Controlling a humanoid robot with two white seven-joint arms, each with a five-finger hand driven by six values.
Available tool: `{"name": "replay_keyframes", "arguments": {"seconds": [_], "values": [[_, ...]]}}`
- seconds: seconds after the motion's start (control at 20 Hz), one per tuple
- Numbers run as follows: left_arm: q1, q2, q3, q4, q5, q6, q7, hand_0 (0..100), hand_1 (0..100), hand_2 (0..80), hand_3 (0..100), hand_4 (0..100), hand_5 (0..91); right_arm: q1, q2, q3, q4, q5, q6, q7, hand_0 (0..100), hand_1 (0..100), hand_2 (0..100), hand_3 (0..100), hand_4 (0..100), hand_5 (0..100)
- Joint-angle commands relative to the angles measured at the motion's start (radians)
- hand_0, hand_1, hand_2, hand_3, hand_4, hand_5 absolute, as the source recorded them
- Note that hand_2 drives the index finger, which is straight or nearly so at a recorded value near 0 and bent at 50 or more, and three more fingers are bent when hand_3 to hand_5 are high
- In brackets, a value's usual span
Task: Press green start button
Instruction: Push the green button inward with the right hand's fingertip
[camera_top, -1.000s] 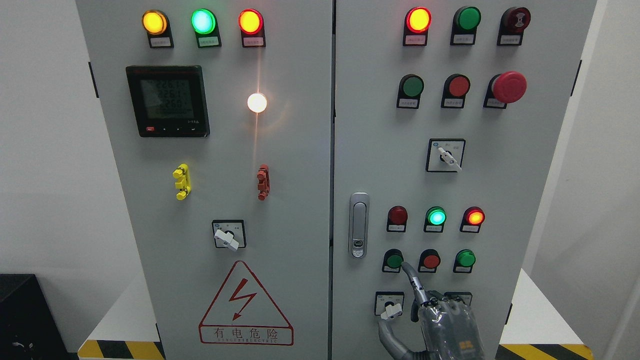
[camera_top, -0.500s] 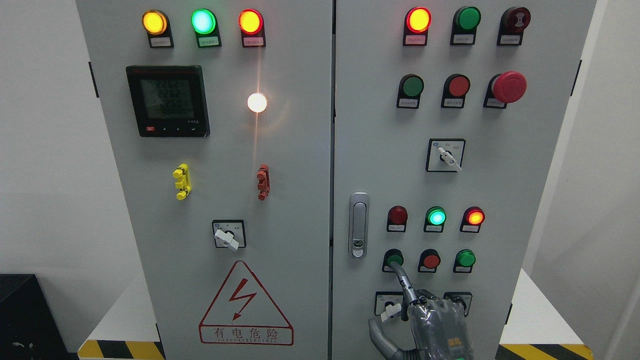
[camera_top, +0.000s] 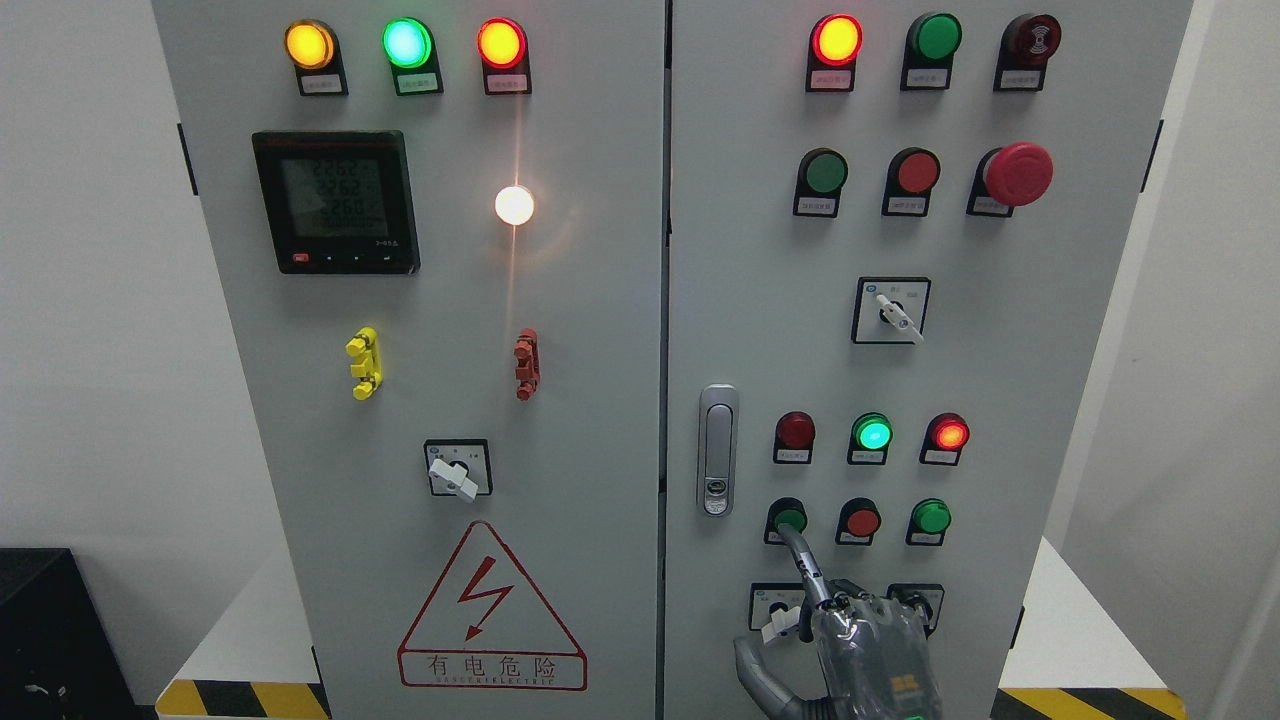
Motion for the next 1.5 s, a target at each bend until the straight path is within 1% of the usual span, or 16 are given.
{"name": "replay_keyframes", "arguments": {"seconds": [0.0,0.85,1.05,1.45], "values": [[-0.023,0.0,0.0,-0.028,0.0,0.0,0.0,12,56,0.0,0,0,0.0,-0.004,0.0,-0.003,0.011,0.0,0.008,-0.002,36,32,0,82,82,96],[-0.023,0.0,0.0,-0.028,0.0,0.0,0.0,12,56,0.0,0,0,0.0,-0.027,0.0,-0.006,0.048,0.0,0.023,0.003,37,33,0,82,82,96],[-0.023,0.0,0.0,-0.028,0.0,0.0,0.0,12,56,0.0,0,0,0.0,-0.03,0.0,-0.006,0.048,0.0,0.037,0.004,37,33,0,82,82,96],[-0.023,0.0,0.0,-0.028,0.0,0.0,0.0,12,56,0.0,0,0,0.0,-0.028,0.002,-0.006,0.034,-0.009,0.037,0.006,38,34,0,83,82,96]]}}
